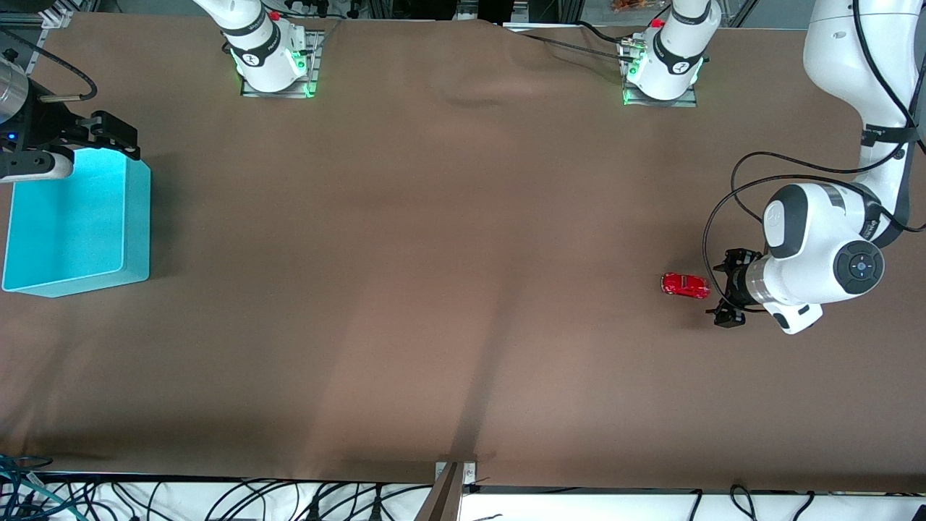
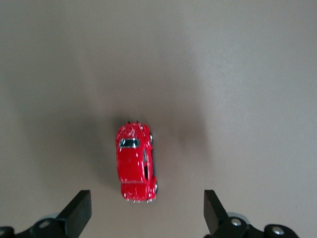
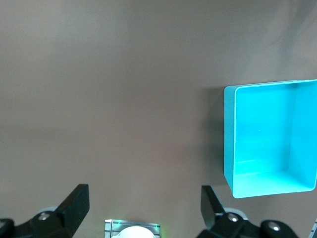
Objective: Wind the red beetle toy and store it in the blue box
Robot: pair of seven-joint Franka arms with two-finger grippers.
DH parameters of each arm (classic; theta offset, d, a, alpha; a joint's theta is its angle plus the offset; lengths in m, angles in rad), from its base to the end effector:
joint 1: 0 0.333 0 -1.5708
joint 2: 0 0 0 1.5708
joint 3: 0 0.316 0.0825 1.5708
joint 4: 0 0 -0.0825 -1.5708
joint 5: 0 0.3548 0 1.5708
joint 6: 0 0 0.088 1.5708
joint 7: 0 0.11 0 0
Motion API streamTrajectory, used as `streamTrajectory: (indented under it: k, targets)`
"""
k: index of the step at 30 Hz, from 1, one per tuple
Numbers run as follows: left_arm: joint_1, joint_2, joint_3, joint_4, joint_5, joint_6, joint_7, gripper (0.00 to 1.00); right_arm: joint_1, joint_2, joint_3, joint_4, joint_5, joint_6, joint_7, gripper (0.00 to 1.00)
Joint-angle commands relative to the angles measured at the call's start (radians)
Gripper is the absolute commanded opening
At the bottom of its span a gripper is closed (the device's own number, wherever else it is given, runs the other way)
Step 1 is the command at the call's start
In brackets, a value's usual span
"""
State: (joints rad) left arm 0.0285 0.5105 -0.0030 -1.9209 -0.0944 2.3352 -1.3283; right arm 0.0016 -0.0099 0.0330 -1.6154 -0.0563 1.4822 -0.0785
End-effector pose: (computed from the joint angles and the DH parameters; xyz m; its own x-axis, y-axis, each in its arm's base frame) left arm 0.5972 0.0136 0.2353 0.1436 0.9860 -0.0846 0.9854 -0.1504 -0.0802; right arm 0.5105 0.0112 0.6001 0.9861 0.1075 -0.1269 0.1142 -0.9924 0.0467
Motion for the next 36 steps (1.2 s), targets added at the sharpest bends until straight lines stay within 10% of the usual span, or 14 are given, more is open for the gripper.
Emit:
streamTrajectory:
  k: [1, 36]
  targets:
    - [-0.001, -0.041, -0.002, -0.047, -0.018, 0.026, -0.031, 1.00, -0.005, 0.011, 0.001, 0.032, 0.004, -0.023, 0.002, 1.00]
    - [-0.015, 0.003, -0.002, -0.084, -0.016, 0.076, -0.068, 1.00, -0.003, 0.013, 0.001, 0.032, 0.004, -0.023, 0.000, 1.00]
